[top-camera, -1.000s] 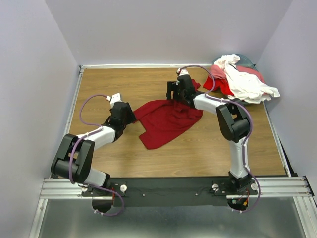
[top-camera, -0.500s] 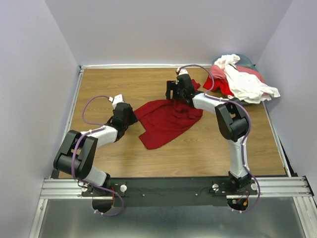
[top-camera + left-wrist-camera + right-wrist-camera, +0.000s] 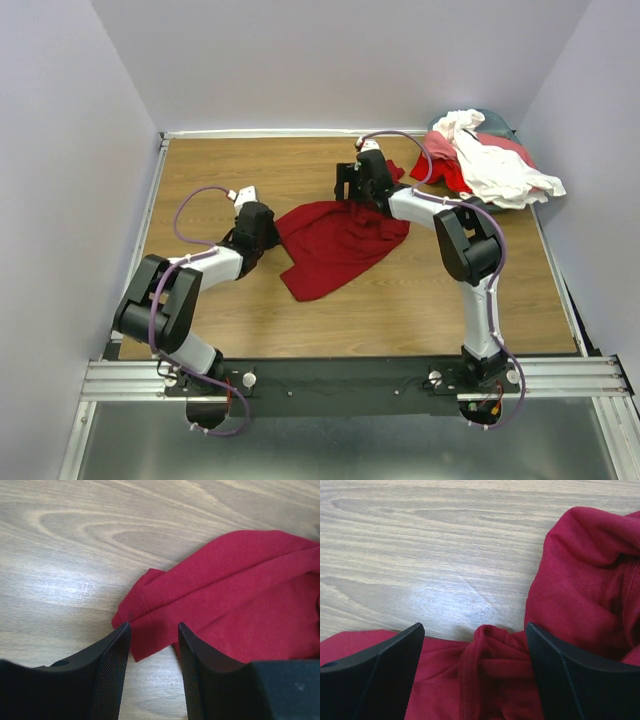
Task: Fold and stack the t-shirts
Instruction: Flatten the tshirt out
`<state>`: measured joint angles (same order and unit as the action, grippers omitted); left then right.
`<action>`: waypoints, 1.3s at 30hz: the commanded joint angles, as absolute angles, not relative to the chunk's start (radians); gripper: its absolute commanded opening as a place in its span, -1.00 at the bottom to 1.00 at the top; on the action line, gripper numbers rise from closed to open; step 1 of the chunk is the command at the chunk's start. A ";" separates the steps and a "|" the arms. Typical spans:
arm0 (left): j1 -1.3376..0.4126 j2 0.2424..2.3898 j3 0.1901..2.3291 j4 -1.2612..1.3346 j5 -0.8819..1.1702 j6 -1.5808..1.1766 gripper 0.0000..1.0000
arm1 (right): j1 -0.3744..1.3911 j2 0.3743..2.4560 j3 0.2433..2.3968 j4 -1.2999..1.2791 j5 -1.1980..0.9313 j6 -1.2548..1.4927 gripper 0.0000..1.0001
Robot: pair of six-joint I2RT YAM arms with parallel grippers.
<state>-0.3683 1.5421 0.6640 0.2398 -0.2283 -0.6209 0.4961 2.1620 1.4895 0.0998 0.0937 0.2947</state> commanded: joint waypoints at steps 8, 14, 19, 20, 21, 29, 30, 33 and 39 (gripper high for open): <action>-0.406 1.557 0.724 0.115 -0.345 -0.626 0.02 | 0.494 2.180 1.502 0.107 0.086 0.290 0.79; -0.422 1.580 0.758 0.051 -0.399 -0.630 0.02 | 0.492 2.178 1.496 0.107 0.084 0.285 0.79; -0.426 1.603 0.775 0.031 -0.396 -0.634 0.02 | 0.483 2.171 1.486 0.107 0.080 0.285 0.79; -0.426 1.605 0.775 0.029 -0.400 -0.635 0.02 | 0.485 2.168 1.483 0.107 0.075 0.284 0.79; -0.428 1.606 0.776 0.028 -0.400 -0.637 0.02 | 0.482 2.166 1.482 0.107 0.077 0.282 0.79; -0.436 1.638 0.798 0.034 -0.407 -0.632 -0.26 | 0.477 2.158 1.474 0.106 0.068 0.284 0.78; -0.436 1.646 0.802 0.035 -0.405 -0.629 -0.28 | 0.476 2.158 1.473 0.107 0.067 0.284 0.77; -0.436 1.654 0.802 0.044 -0.391 -0.626 -0.49 | 0.476 2.157 1.465 0.107 0.068 0.284 0.73; -0.434 1.640 0.799 0.054 -0.388 -0.618 -1.00 | 0.468 2.155 1.462 0.107 0.038 0.284 0.39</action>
<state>-0.4297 1.6459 0.7853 0.0505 -0.3679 -0.6216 0.4770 2.1616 1.4765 0.1040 0.0769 0.2935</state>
